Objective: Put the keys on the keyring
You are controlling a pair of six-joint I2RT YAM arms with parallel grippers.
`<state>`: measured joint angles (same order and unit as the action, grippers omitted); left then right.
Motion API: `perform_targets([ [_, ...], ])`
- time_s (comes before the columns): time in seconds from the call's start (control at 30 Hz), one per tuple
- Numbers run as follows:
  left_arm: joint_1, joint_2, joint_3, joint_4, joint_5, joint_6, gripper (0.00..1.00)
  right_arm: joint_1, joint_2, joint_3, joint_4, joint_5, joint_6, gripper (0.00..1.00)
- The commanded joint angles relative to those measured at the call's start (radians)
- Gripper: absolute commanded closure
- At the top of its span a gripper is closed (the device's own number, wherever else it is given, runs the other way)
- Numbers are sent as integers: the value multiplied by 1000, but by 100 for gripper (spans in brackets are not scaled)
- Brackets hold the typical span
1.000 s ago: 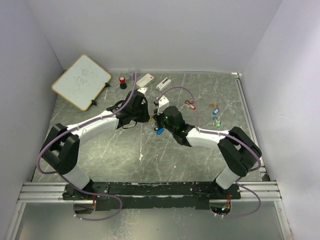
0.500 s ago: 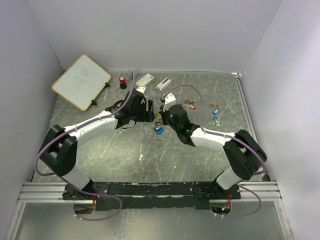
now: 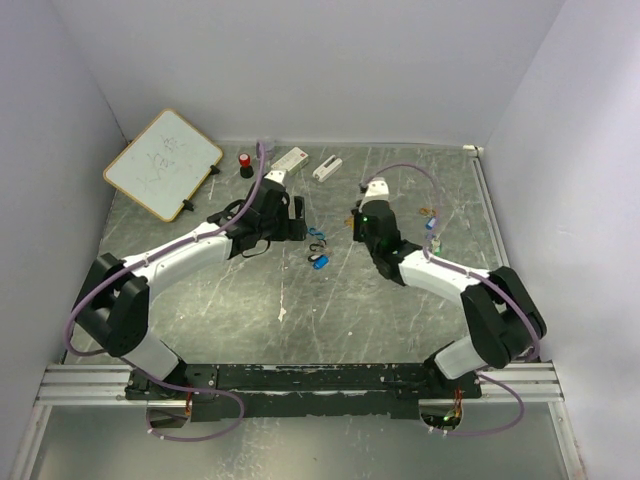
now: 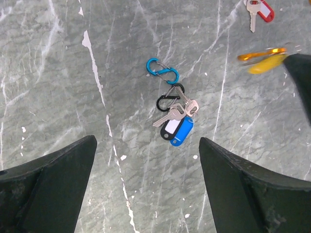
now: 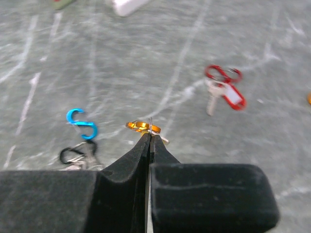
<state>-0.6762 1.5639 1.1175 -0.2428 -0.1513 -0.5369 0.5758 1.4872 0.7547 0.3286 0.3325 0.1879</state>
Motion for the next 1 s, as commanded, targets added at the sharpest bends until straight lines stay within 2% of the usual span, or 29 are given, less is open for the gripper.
perform_targets([
  [0.0,-3,29,19,-23,-19,-13,2,-75,-58,-35,-105,85,135,100],
  [0.17,-3,39,20,-16,-15,-18,3,-162,-84,-55,-179,105,184,100],
  [0.4,-3,54,32,-13,4,-10,7,-196,-34,-42,-253,97,246,100],
  [0.73,-3,59,33,-23,-2,-13,3,-231,28,-15,-304,92,291,100],
  [0.8,-3,61,34,-25,-3,-14,4,-233,26,-13,-304,85,290,86],
  [0.9,-3,60,32,-23,-4,-13,4,-234,4,-26,-270,57,276,56],
  [0.97,-3,64,34,-27,-5,-13,4,-232,-17,-37,-237,39,255,45],
])
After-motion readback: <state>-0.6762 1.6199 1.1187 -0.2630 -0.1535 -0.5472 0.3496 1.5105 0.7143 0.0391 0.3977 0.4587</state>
